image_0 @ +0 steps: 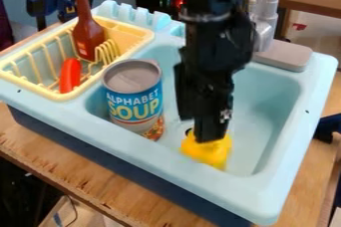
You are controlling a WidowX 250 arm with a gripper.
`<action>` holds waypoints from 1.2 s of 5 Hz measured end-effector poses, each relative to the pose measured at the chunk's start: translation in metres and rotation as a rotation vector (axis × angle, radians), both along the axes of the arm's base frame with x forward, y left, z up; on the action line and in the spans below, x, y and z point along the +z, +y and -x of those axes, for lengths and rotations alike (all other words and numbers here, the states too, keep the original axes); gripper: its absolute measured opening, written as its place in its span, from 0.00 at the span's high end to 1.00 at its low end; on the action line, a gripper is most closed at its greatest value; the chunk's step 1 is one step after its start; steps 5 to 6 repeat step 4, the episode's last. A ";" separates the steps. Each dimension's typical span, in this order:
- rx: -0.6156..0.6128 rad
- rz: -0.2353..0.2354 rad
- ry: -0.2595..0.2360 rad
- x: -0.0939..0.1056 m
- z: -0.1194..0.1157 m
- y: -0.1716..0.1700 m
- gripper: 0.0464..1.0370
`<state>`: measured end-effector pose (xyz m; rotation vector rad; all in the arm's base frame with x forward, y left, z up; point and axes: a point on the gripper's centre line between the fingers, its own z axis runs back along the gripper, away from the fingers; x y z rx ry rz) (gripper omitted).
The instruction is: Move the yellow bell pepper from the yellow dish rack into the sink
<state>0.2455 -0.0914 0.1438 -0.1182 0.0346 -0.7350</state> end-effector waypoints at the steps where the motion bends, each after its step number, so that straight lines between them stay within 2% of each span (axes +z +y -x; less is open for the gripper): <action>1: 0.027 -0.013 -0.075 0.040 0.001 0.005 0.03; 2: 0.052 -0.016 -0.141 0.082 0.006 0.004 0.04; 3: 0.154 -0.099 -0.198 0.113 0.011 0.021 0.04; 4: 0.339 -0.266 -0.146 0.125 0.015 0.040 0.04; 6: 0.339 -0.266 -0.146 0.125 0.015 0.040 0.04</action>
